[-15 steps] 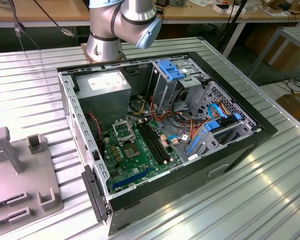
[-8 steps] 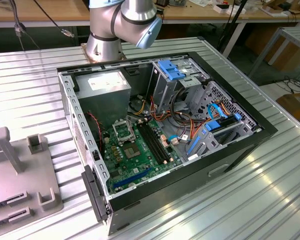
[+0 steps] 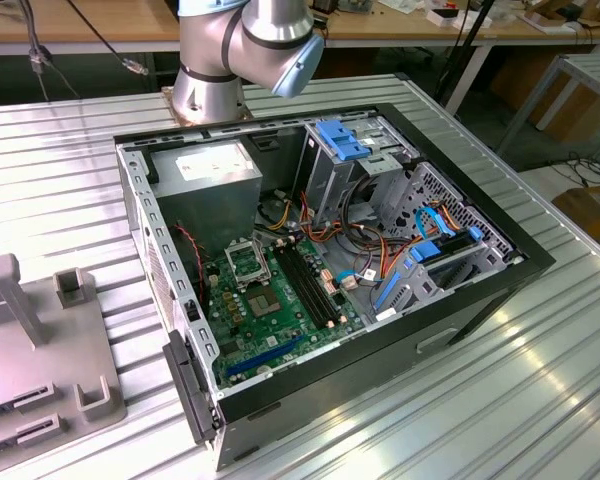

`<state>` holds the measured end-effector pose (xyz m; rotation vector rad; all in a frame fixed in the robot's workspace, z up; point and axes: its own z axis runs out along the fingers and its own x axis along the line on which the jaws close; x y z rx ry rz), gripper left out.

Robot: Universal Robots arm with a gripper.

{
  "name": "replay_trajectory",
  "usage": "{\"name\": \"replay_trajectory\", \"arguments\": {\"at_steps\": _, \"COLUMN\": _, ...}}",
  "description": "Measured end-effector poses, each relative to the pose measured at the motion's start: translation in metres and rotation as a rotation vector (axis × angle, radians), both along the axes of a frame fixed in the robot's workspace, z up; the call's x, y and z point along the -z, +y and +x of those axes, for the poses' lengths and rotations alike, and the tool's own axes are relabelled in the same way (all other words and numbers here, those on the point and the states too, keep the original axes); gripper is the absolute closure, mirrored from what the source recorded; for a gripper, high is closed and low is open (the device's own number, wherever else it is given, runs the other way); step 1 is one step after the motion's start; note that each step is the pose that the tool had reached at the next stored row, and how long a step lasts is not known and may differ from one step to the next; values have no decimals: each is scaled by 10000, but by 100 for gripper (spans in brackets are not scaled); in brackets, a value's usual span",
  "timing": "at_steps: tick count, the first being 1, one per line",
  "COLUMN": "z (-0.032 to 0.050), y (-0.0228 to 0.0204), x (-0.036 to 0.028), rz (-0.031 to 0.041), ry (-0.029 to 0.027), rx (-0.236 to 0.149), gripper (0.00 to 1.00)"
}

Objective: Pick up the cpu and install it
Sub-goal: 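Pick up the cpu and move it towards the insertion slot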

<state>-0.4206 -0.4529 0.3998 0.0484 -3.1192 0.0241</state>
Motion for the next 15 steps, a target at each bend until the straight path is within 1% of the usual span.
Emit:
{"name": "replay_trajectory", "arguments": {"at_steps": 4, "z": 52, "y": 1, "x": 0, "rz": 0, "ry": -1, "rx": 3, "gripper": 53}}
{"name": "replay_trajectory", "arguments": {"at_steps": 15, "z": 129, "y": 1, "x": 0, "rz": 0, "ry": 0, "rx": 3, "gripper": 53}}
